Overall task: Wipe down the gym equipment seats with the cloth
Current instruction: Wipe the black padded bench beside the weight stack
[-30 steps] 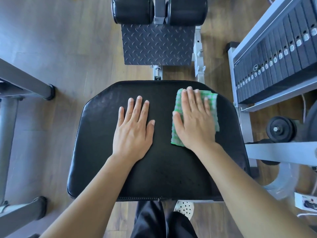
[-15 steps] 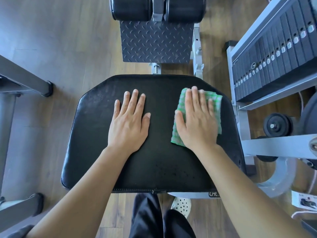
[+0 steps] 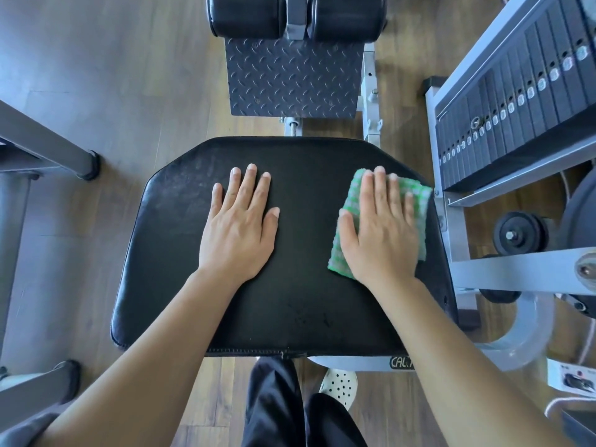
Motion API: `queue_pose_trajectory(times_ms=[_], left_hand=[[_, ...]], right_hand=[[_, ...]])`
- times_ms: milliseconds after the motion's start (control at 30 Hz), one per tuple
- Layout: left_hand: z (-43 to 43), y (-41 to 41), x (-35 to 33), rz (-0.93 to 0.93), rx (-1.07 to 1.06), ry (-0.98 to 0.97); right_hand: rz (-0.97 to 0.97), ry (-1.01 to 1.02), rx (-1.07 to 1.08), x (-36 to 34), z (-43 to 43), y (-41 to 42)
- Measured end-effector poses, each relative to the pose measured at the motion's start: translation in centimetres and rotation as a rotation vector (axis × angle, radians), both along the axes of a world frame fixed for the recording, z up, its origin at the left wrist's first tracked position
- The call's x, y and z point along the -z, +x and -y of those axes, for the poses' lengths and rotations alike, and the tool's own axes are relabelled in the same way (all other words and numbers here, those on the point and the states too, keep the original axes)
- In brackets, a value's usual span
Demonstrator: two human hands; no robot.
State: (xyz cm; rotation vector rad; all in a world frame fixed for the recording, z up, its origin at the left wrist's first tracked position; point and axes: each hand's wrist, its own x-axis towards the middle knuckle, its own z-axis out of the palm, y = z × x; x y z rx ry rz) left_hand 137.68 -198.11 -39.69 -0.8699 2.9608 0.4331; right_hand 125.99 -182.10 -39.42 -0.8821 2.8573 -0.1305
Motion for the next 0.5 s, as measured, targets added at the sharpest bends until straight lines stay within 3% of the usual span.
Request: queue_pose_trajectory(times_ms=[200, 500], left_hand=[[0.0, 0.1, 0.1, -0.012, 0.006, 0.006], [-0.1, 0.0, 0.0, -0.019, -0.016, 0.021]], right_hand=[[0.04, -0.039, -0.277, -0.6, -1.1, 3.1], [-0.019, -0.014, 0.009, -0.2, -1.4, 1.3]])
